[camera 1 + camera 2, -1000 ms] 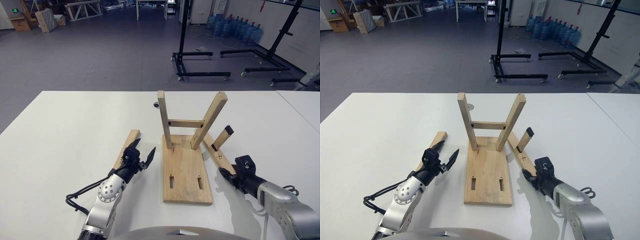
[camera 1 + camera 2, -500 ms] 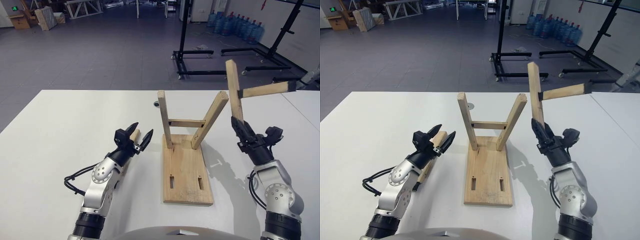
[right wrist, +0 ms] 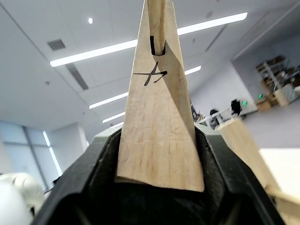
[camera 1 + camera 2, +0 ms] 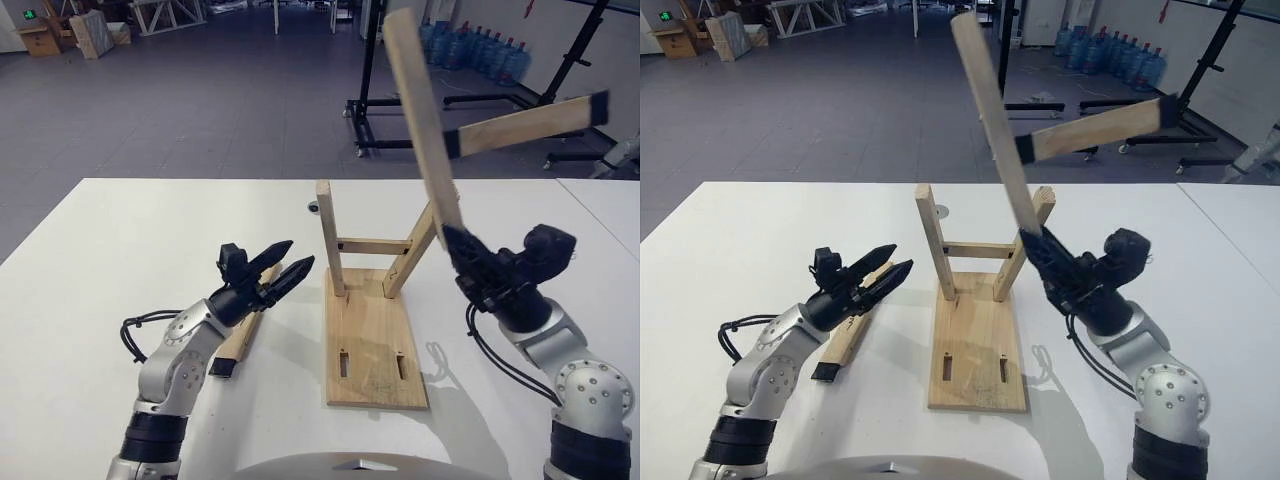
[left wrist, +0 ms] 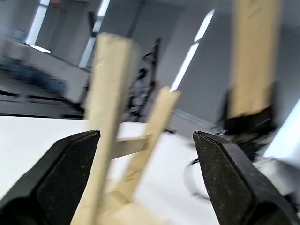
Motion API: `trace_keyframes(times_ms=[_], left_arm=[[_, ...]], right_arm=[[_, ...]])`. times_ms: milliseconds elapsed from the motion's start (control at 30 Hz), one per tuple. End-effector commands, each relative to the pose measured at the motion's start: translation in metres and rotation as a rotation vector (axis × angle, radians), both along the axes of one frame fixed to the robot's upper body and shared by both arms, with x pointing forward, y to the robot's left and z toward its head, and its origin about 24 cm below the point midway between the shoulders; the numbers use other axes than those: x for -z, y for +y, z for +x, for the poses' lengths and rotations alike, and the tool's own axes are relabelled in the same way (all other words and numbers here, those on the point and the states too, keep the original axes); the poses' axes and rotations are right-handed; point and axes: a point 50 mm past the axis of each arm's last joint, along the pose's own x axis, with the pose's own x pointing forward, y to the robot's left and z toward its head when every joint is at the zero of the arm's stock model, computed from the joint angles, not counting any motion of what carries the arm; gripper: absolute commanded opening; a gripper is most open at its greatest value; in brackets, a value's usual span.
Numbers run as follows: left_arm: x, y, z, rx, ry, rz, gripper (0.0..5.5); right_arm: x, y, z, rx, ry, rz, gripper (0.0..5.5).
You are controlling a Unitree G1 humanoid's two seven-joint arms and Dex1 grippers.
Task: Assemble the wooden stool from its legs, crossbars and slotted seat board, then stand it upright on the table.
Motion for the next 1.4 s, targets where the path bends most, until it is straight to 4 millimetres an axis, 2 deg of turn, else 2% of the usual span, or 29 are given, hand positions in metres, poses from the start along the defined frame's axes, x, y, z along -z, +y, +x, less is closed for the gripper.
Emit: trace_keyframes(times_ms=[33, 133, 267, 567, 833, 1000, 1300, 1400], left_arm=[[-0.027, 0.013, -0.011, 0.228, 0.057, -0.205, 3.65], [-0.036, 0.013, -0.008, 0.297, 0.101, -0.276, 3.65], [-0.04, 0.003, -0.005, 0.342, 0.144, -0.307, 3.65], [-0.036, 0.006, 0.007, 0.221, 0.148, -0.286, 3.65], [-0.039, 0.005, 0.004, 0.235, 0.126, -0.333, 3.65], [-0.037, 0.002, 0.002, 0.242, 0.134, -0.334, 3.65], [-0.038, 0.004, 0.001, 0.242, 0.097, -0.342, 2.3], [-0.038, 0.004, 0.001, 0.234, 0.093, -0.333, 2.23]], right_arm=[[0.016, 0.015, -0.005, -0.129, 0.019, -0.119, 2.05], [0.026, 0.023, -0.004, -0.197, 0.021, -0.162, 2.05], [0.033, 0.03, 0.001, -0.249, 0.004, -0.198, 2.05], [0.04, 0.033, -0.001, -0.302, 0.012, -0.23, 2.05], [0.051, 0.035, -0.004, -0.33, 0.084, -0.245, 2.05], [0.051, 0.035, -0.004, -0.325, 0.094, -0.232, 2.05], [0.053, 0.037, 0.002, -0.266, 0.093, -0.272, 2.05], [0.055, 0.038, 0.004, -0.255, 0.105, -0.318, 2.05]])
